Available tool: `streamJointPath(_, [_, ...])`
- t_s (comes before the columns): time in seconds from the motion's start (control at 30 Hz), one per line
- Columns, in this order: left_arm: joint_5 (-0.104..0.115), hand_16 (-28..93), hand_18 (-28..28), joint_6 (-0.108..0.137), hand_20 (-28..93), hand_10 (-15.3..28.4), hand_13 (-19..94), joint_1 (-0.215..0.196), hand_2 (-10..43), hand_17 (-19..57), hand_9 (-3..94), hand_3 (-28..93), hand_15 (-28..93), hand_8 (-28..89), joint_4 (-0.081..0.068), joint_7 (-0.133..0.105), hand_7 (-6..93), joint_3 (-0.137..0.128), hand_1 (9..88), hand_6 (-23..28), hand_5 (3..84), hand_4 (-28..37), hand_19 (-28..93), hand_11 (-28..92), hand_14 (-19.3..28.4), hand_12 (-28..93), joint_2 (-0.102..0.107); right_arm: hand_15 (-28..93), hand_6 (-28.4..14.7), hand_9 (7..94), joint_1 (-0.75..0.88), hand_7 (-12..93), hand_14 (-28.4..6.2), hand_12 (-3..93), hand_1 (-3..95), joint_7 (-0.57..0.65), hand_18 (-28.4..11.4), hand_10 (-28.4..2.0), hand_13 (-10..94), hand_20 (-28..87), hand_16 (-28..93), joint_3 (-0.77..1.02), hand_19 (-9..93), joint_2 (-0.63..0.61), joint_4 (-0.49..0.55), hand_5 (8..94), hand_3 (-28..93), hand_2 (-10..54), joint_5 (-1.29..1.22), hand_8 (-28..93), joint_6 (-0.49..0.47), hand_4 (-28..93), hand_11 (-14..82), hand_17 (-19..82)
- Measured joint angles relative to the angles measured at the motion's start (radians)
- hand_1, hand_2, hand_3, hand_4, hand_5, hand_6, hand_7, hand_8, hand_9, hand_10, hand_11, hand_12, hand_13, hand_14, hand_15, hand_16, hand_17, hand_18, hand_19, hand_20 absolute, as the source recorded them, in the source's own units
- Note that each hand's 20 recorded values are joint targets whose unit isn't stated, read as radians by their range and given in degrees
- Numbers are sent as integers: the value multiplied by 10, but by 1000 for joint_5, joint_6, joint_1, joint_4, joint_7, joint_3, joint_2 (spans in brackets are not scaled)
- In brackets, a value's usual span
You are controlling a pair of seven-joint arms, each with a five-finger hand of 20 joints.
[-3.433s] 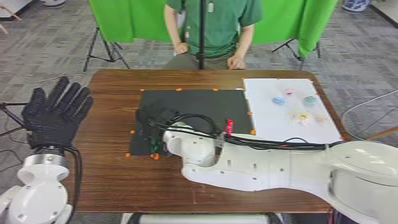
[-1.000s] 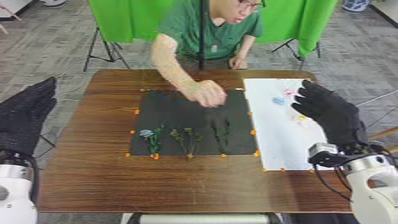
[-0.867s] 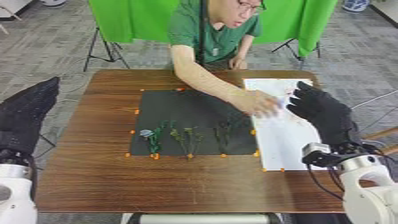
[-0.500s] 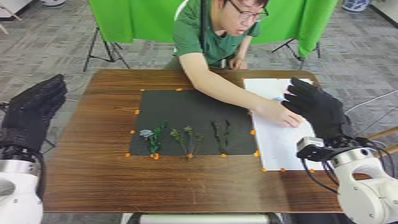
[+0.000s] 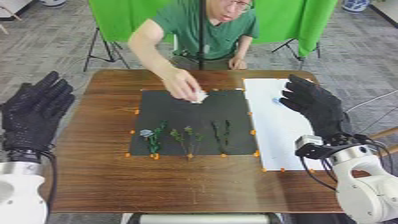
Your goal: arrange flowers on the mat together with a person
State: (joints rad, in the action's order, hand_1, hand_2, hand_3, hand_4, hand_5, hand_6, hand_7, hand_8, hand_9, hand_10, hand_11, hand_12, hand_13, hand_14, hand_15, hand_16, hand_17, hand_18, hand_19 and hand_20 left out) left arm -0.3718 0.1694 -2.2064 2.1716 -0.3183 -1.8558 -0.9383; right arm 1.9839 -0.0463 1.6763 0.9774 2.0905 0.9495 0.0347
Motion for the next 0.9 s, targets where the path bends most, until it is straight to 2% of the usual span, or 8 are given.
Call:
streamJointPath(0.07, [35, -78, 121, -5, 95, 143, 216, 0, 143, -42, 330, 711, 215, -88, -2, -14, 86, 7, 238, 72, 440, -283, 289, 156, 118, 63, -6, 41, -49, 341, -2, 82, -146, 151, 158, -3, -162, -142, 261, 107, 240, 0, 324, -5, 1, 374, 720, 36, 0, -68, -1, -217, 26, 80])
streamJointPath(0.13, [46, -77, 121, -5, 97, 143, 217, 1, 148, -42, 331, 708, 208, -86, -3, -25, 85, 14, 236, 71, 438, -283, 288, 152, 118, 64, -8, 41, -50, 341, -2, 82, -146, 151, 159, -6, -163, -142, 261, 107, 240, 1, 325, -12, 2, 375, 721, 35, 0, -69, -2, -217, 26, 79])
streamJointPath(0.43, [34, -67, 121, -13, 101, 142, 219, 8, 149, -42, 330, 714, 205, -83, -7, -25, 83, 20, 235, 71, 434, -283, 284, 145, 119, 69, -31, 42, -49, 342, 2, 85, -145, 152, 164, -7, -164, -141, 263, 106, 242, 5, 330, -14, 8, 376, 722, 34, 2, -69, -1, -216, 26, 78])
streamJointPath(0.9, [57, -66, 122, -12, 104, 141, 223, -6, 148, -42, 332, 714, 211, -84, -5, -39, 85, 24, 238, 71, 435, -283, 286, 146, 120, 72, -49, 42, -49, 341, 15, 86, -146, 153, 168, -5, -164, -141, 263, 104, 243, 21, 331, -12, 16, 376, 725, 32, 11, -70, 0, -216, 27, 78])
